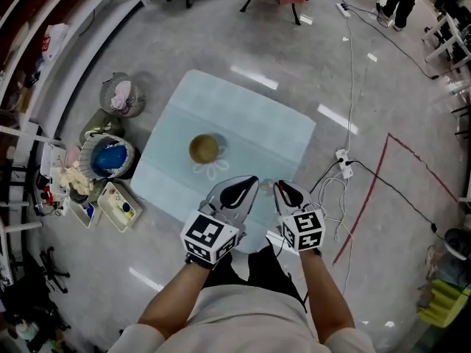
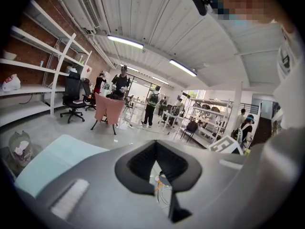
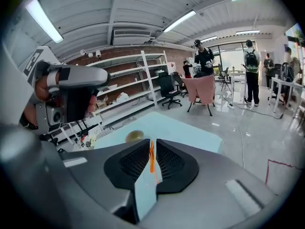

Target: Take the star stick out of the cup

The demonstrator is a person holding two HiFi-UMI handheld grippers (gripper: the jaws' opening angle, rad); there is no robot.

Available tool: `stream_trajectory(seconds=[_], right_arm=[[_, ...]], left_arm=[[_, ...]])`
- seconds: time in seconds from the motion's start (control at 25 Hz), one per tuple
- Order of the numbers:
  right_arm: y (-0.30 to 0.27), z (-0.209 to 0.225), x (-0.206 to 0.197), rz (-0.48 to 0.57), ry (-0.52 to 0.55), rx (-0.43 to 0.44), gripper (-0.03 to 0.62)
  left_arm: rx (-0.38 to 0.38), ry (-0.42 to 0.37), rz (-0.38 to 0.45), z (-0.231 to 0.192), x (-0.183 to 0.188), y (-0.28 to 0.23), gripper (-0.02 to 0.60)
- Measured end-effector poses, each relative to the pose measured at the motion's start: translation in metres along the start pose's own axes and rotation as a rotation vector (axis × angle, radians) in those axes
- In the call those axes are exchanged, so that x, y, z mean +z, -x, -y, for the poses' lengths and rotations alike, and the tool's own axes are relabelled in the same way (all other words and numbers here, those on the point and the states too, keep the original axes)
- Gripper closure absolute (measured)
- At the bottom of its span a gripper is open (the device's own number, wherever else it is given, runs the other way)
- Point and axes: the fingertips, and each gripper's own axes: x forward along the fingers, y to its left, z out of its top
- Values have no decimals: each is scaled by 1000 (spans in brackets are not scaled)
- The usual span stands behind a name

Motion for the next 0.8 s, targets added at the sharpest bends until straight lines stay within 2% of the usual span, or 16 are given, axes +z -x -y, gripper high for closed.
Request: stream_trajectory(seconds=[0.36, 0.8], right_arm=[[4, 7, 13, 4, 66, -43, 554], [42, 9, 38, 70, 98, -134, 554]], left_arm=[[-2, 7, -7, -1, -2, -3, 577], [-72, -27, 9, 20, 10, 0, 577]])
